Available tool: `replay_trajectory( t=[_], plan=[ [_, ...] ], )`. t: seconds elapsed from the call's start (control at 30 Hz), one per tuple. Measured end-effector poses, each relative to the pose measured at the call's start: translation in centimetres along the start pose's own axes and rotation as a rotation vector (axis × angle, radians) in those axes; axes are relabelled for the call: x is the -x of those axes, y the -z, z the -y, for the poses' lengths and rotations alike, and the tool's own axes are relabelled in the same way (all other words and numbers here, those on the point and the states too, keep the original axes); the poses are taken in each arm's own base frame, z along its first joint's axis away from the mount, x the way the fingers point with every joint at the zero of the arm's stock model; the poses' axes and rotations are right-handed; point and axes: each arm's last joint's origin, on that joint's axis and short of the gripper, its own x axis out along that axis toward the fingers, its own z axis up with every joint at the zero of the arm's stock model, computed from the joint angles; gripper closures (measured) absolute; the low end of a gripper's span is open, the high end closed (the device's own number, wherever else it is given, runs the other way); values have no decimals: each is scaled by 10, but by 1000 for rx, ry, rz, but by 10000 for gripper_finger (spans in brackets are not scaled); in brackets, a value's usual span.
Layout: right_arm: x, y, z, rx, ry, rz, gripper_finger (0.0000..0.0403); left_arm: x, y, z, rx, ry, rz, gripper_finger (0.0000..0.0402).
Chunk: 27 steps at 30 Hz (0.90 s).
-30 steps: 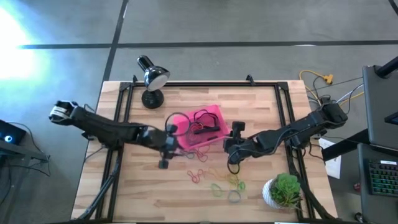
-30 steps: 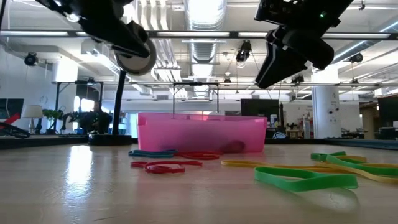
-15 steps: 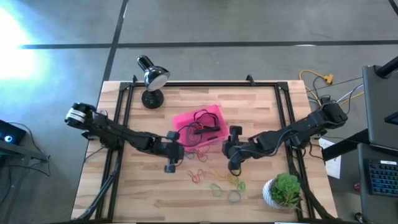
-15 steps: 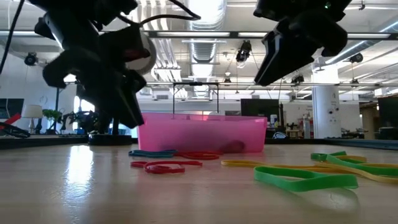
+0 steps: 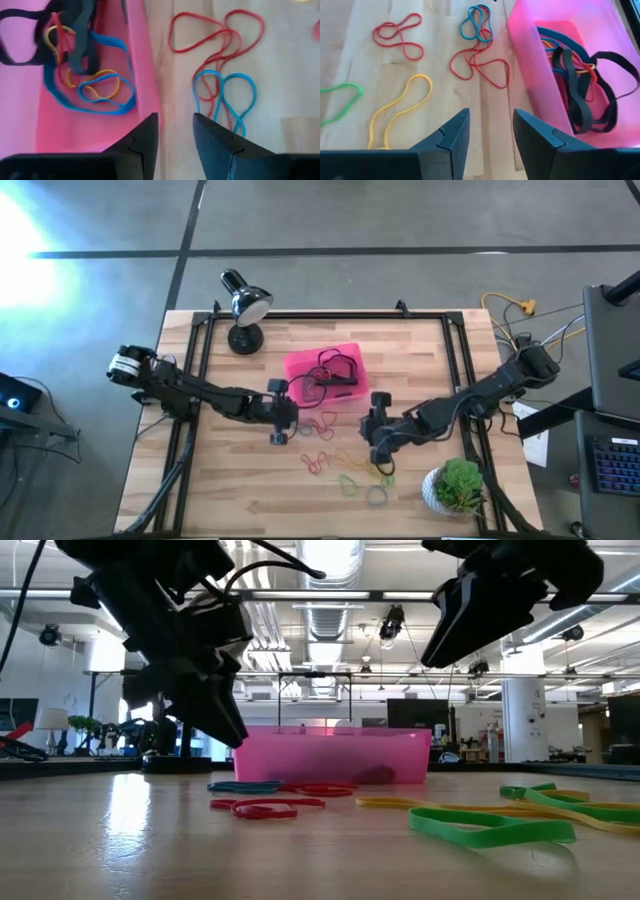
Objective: Pick and place rubber bands into bin
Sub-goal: Put the blue rubber band into the red bin
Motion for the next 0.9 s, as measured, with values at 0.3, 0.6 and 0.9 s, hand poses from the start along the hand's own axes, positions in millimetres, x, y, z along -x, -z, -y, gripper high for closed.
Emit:
replay_trajectory(
  t=[0.3,0.6,0.9],
  plan=[
    [5,2,-11,11,-27,15,275,0,-3,9,73,221,-8,295],
    [5,2,-11,-2,-29,19,280,-18,2,20,57,252,-36,295],
    [5,3,-12,4,-30,17,288,-26,7,22,46,234,-77,295]
  ],
)
